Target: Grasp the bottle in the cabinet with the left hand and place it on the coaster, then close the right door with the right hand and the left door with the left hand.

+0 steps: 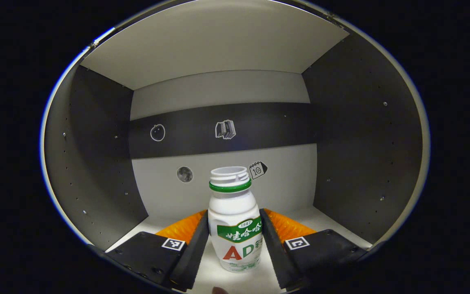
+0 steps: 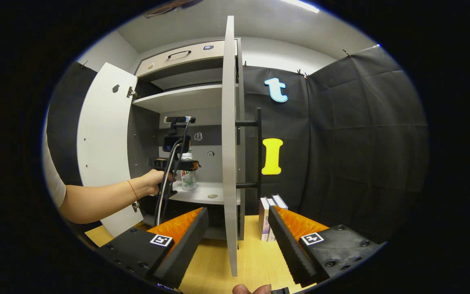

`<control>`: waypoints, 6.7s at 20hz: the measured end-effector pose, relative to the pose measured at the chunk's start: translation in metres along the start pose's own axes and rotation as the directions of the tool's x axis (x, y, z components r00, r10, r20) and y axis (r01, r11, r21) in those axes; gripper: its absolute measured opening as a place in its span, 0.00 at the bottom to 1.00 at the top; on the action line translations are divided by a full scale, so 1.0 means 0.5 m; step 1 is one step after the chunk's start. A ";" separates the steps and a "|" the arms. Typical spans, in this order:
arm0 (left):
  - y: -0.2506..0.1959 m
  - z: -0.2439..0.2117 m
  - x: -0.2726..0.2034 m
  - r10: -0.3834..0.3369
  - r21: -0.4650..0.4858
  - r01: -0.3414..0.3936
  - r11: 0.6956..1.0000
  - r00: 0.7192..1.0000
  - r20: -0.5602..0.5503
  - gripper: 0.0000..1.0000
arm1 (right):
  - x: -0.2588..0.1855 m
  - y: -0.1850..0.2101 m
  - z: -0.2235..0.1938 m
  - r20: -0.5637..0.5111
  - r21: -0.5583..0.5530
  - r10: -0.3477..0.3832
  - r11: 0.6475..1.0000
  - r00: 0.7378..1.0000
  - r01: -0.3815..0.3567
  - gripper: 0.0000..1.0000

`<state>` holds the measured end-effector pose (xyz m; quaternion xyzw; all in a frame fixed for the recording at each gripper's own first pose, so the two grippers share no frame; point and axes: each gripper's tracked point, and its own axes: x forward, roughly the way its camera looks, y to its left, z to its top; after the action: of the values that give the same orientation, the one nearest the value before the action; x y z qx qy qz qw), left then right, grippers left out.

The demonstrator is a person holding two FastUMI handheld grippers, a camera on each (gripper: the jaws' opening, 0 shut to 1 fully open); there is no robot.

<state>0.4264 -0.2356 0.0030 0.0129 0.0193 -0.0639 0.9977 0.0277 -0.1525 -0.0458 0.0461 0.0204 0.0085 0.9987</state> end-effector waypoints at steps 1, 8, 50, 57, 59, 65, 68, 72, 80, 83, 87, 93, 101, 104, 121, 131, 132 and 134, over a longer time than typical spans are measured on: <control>0.005 -0.001 -0.005 -0.004 -0.008 0.004 1.000 1.000 -0.005 0.74 | -0.001 0.000 0.004 0.007 0.000 -0.004 1.000 1.000 0.004 0.98; 0.042 0.067 -0.181 -0.062 0.000 0.062 0.998 0.996 0.069 0.73 | -0.019 0.028 0.027 0.033 -0.003 -0.038 0.999 0.999 0.038 0.98; 0.025 -0.682 -0.741 -0.210 -0.023 0.209 0.978 0.976 -0.048 0.73 | -0.033 0.165 0.023 0.079 -0.183 -0.054 0.981 0.995 0.068 0.98; 0.024 -0.702 -0.746 -0.185 -0.007 0.185 0.983 0.980 -0.074 0.77 | -0.026 0.165 0.017 0.066 -0.178 -0.054 0.982 0.996 0.065 0.98; 0.023 -0.704 -0.757 -0.194 -0.029 0.192 0.981 0.977 -0.086 0.84 | -0.026 0.168 0.020 0.067 -0.173 -0.053 0.983 0.996 0.064 0.98; 0.056 -0.679 -0.820 -0.170 -0.079 0.161 0.984 0.976 -0.133 0.97 | -0.034 0.166 0.032 0.061 -0.124 -0.059 0.990 0.996 0.066 0.98; 0.098 -0.603 -0.853 -0.151 -0.104 0.137 0.985 0.979 -0.139 0.97 | -0.039 0.150 0.041 0.056 -0.123 -0.076 0.989 0.996 0.083 0.98; 0.167 -0.460 -0.883 -0.125 -0.181 0.101 0.978 0.984 -0.126 0.98 | -0.049 0.125 0.053 0.027 -0.078 -0.094 0.992 0.995 0.096 0.98; 0.355 -0.191 -0.931 0.039 -0.082 -0.041 0.996 0.999 -0.031 0.97 | -0.072 0.026 0.082 0.006 -0.085 -0.158 0.984 0.987 0.158 0.97; 0.379 -0.122 -0.938 0.080 -0.115 -0.080 0.990 0.997 -0.010 0.97 | -0.061 -0.026 0.090 -0.013 -0.066 -0.181 0.981 0.983 0.180 0.98; 0.411 -0.061 -0.928 0.147 -0.154 -0.146 0.977 0.989 -0.009 0.97 | -0.033 -0.089 0.107 -0.009 -0.050 -0.202 0.978 0.979 0.202 0.97; 0.446 -0.044 -0.919 0.233 -0.111 -0.233 0.966 0.972 -0.015 0.97 | 0.043 -0.141 0.114 0.002 -0.045 -0.196 0.980 0.981 0.196 0.98; 0.455 -0.051 -0.924 0.321 -0.088 -0.323 0.942 0.946 -0.037 0.97 | 0.114 -0.183 0.115 0.007 0.025 -0.185 0.982 0.983 0.185 0.95; 0.456 -0.054 -0.924 0.334 -0.079 -0.336 0.938 0.942 -0.042 0.97 | 0.115 -0.169 0.113 -0.001 0.030 -0.162 0.986 0.987 0.162 0.97; 0.473 -0.080 -0.915 0.314 -0.069 -0.317 0.946 0.948 -0.054 0.97 | 0.121 0.002 0.098 -0.010 0.035 -0.041 0.999 0.999 0.041 0.98; 0.507 -0.085 -0.910 0.316 -0.056 -0.319 0.946 0.947 -0.051 0.97 | 0.156 0.103 0.089 -0.014 0.035 0.028 0.999 0.999 -0.028 0.98; 0.511 -0.085 -0.910 0.317 -0.057 -0.320 0.946 0.947 -0.052 0.97 | 0.162 0.114 0.088 -0.016 0.037 0.040 0.999 0.999 -0.040 0.98; 0.521 -0.088 -0.914 0.319 -0.057 -0.322 0.945 0.946 -0.054 0.97 | 0.176 0.140 0.085 -0.017 0.038 0.063 0.997 0.998 -0.062 0.98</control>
<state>0.0050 0.0819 -0.0163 -0.0152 0.0409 0.1001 0.9940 0.1163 -0.0849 -0.0004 0.0651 0.0281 0.0399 0.9967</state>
